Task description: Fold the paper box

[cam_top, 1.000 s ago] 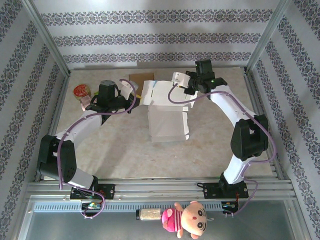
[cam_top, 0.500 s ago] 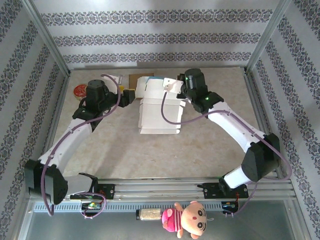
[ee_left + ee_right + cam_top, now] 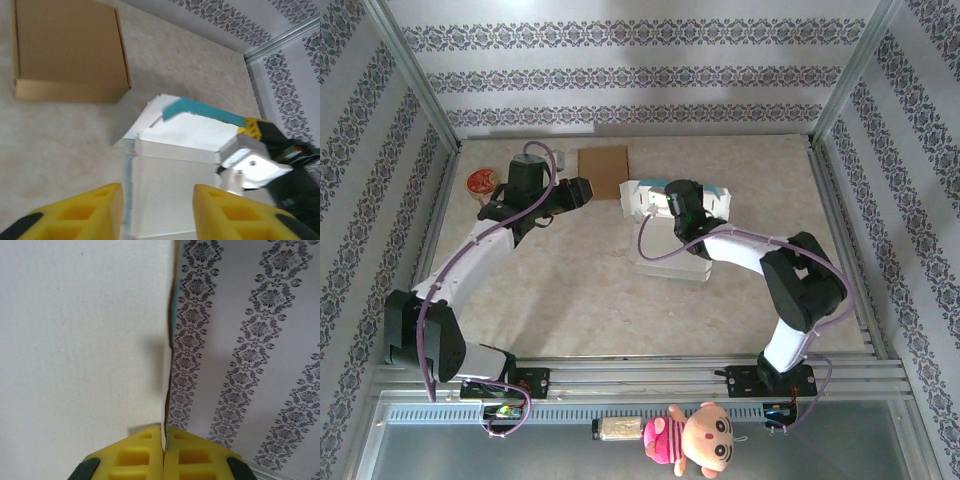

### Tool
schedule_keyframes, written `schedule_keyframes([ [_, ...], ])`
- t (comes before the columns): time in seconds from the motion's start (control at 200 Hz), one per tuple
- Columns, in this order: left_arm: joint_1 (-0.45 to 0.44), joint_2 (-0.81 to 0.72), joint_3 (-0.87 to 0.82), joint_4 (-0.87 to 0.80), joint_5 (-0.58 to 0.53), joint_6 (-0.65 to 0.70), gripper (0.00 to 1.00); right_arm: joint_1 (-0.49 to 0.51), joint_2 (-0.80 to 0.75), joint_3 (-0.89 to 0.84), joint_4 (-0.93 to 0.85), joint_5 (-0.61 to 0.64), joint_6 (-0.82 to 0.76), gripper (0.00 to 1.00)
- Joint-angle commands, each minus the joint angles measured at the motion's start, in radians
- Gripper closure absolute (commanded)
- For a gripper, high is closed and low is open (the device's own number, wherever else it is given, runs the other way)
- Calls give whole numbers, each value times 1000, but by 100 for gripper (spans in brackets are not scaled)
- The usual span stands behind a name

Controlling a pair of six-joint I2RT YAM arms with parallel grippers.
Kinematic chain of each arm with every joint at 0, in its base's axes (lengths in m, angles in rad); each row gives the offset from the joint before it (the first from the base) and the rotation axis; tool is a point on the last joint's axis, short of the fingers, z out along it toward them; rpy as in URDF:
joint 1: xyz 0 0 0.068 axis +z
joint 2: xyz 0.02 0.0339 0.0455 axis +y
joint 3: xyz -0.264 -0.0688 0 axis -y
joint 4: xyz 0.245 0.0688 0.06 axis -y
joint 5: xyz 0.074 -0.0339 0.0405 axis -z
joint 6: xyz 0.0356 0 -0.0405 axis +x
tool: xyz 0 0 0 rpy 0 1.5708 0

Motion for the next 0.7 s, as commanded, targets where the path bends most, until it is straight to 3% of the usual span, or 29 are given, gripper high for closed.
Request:
schedule_keyframes([
  [0.0, -44, 31, 39, 37, 50, -132, 64, 22, 49, -34, 197, 77, -36, 96],
  [0.165, -80, 111, 44, 107, 39, -227, 78, 49, 82, -55, 270, 95, -56, 95],
  [0.28, -87, 188, 74, 189, 33, -239, 81, 62, 74, -53, 271, 97, -56, 95],
  [0.425, -88, 302, 163, 217, 36, -222, 70, 74, 58, -55, 277, 100, -81, 94],
  [0.695, -88, 424, 231, 248, 33, -195, 65, 91, 40, -58, 276, 106, -90, 94],
])
